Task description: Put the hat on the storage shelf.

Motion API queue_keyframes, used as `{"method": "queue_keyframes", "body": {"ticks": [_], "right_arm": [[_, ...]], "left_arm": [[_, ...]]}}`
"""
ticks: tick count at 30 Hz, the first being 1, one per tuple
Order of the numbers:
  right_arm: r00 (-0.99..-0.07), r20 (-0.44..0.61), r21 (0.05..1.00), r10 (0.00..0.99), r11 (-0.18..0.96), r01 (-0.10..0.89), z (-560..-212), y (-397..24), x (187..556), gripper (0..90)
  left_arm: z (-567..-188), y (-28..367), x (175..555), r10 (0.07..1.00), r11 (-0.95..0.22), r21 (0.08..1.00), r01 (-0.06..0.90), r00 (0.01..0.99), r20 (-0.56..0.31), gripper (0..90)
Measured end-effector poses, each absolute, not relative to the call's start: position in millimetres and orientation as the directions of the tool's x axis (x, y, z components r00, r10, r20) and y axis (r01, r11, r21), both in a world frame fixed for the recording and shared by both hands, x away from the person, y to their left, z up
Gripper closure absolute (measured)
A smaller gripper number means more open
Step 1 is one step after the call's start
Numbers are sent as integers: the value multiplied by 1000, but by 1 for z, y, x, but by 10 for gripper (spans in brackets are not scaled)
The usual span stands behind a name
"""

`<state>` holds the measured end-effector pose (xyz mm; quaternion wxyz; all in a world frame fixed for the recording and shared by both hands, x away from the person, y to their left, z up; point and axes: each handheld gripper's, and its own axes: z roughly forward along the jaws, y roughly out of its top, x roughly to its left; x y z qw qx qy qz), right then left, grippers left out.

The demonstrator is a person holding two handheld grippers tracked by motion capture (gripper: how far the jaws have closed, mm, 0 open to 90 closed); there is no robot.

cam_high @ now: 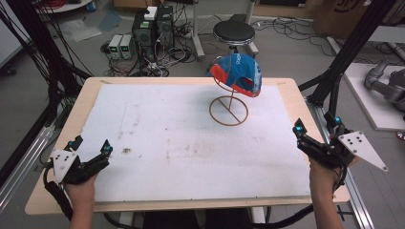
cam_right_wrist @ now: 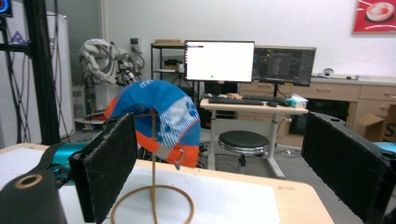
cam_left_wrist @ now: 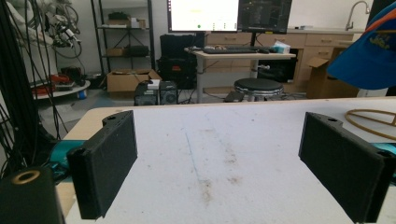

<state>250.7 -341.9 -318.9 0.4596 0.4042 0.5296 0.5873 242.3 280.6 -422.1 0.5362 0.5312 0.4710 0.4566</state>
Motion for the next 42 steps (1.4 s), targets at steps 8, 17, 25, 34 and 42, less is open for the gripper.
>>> {"method": "queue_keyframes", "body": {"ticks": [8, 17, 25, 34, 42], "right_arm": [[-252, -4, 997, 968, -16, -76, -343, -347, 248, 107], [-249, 16, 1000, 968, -22, -22, -373, -346, 250, 107], [-267, 12, 1000, 964, -7, 18, -392, -348, 249, 107], [-282, 18, 999, 959, -9, 31, -406, -348, 252, 107], [-316, 0, 1000, 949, 1, 4, -409, -342, 255, 107]], "left_arm": [[-421, 279, 243, 989, 28, 1000, 6, 143, -29, 118], [-420, 277, 243, 989, 31, 1000, 1, 144, -31, 118], [-419, 276, 242, 989, 24, 1000, -1, 144, -24, 118], [-418, 276, 239, 990, 26, 1000, -6, 139, -25, 118], [-417, 275, 239, 990, 24, 1000, -8, 141, -23, 118]]}}
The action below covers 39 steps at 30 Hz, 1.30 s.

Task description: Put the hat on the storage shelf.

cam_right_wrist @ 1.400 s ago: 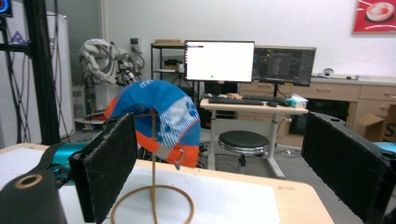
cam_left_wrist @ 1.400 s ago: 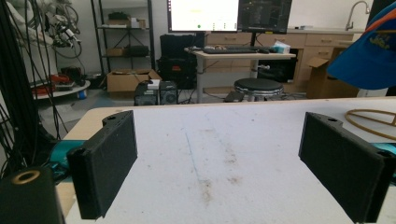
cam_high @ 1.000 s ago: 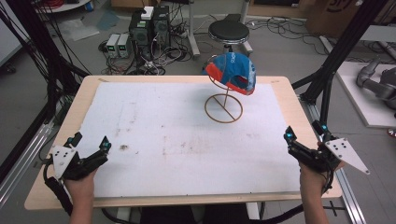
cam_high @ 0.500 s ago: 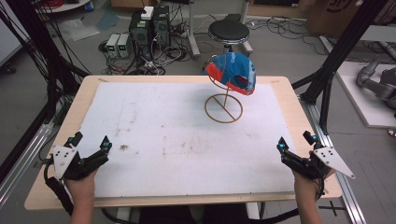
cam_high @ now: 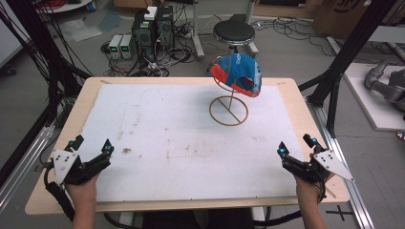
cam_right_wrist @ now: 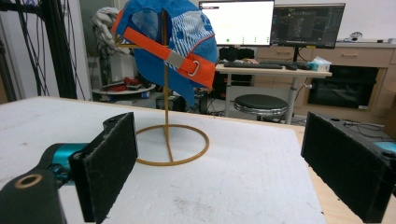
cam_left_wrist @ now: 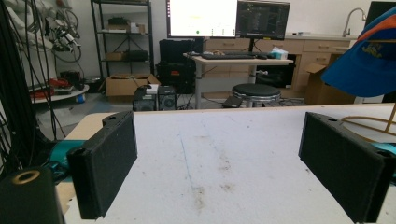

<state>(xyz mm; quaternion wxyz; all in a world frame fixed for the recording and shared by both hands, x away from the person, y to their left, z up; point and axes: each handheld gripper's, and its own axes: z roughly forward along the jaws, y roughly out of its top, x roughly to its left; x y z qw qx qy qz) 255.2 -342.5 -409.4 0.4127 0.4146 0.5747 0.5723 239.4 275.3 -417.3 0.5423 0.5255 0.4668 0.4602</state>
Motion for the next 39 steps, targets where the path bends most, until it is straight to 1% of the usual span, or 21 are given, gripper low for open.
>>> {"method": "queue_keyframes", "body": {"ticks": [7, 9, 26, 39], "right_arm": [[-310, 17, 1000, 950, -20, -6, -408, -346, 253, 107], [-311, 36, 999, 950, -38, -1, -407, -348, 251, 107], [-307, 17, 999, 951, -29, -32, -406, -351, 249, 107], [-311, 29, 999, 950, -40, -28, -405, -350, 248, 107]], "left_arm": [[-416, 274, 238, 989, 25, 1000, -13, 145, -23, 118], [-415, 274, 237, 989, 27, 999, -17, 146, -24, 118], [-415, 274, 236, 988, 25, 999, -20, 150, -22, 118], [-415, 273, 236, 989, 18, 1000, -15, 150, -16, 118]]}}
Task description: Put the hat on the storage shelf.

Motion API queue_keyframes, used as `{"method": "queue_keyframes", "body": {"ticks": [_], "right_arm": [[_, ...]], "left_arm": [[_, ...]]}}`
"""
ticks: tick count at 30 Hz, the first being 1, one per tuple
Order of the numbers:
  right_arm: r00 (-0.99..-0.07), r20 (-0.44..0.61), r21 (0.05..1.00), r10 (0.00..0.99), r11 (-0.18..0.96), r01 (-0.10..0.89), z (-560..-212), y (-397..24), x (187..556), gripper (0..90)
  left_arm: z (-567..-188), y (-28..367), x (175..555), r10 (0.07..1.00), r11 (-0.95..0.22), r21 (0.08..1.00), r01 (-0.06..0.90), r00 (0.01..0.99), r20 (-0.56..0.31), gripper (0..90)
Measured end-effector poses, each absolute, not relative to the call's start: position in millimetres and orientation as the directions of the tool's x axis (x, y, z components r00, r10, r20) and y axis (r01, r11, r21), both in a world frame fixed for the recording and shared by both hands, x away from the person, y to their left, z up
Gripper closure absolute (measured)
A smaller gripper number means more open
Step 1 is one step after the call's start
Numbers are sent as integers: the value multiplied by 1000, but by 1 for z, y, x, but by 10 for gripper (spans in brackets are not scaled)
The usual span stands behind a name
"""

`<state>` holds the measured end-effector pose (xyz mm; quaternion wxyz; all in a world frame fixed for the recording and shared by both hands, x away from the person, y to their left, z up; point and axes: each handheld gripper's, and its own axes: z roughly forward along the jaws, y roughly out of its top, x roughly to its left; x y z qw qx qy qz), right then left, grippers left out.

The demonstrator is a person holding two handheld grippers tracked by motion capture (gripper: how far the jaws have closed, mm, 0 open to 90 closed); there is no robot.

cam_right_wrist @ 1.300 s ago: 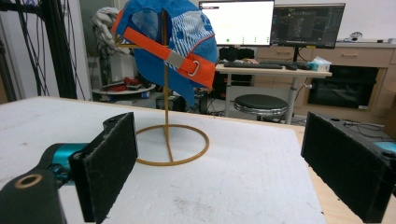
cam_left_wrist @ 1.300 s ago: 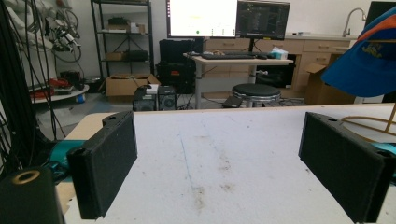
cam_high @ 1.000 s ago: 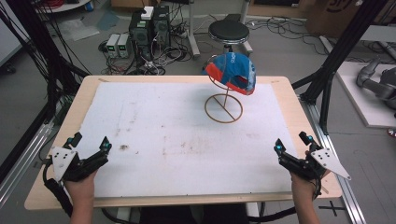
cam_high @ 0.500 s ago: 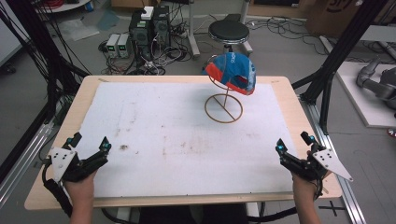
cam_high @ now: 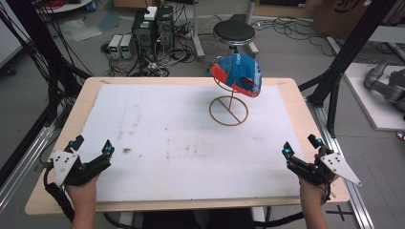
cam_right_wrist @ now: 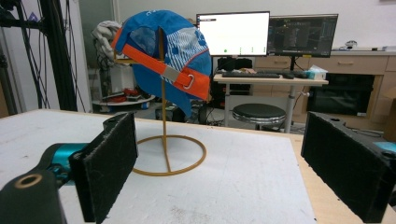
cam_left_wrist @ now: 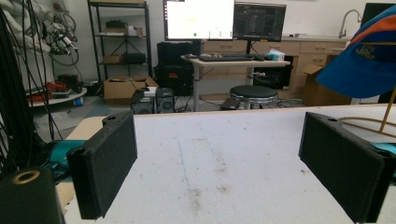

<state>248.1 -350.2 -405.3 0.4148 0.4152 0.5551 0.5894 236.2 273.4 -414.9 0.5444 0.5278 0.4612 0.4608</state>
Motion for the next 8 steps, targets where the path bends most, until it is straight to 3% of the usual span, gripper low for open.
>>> {"method": "queue_keyframes", "body": {"ticks": [8], "right_arm": [[-304, 38, 998, 952, -53, -39, -405, -354, 248, 107]], "left_arm": [[-415, 273, 236, 989, 16, 1000, -15, 149, -13, 118]]}}
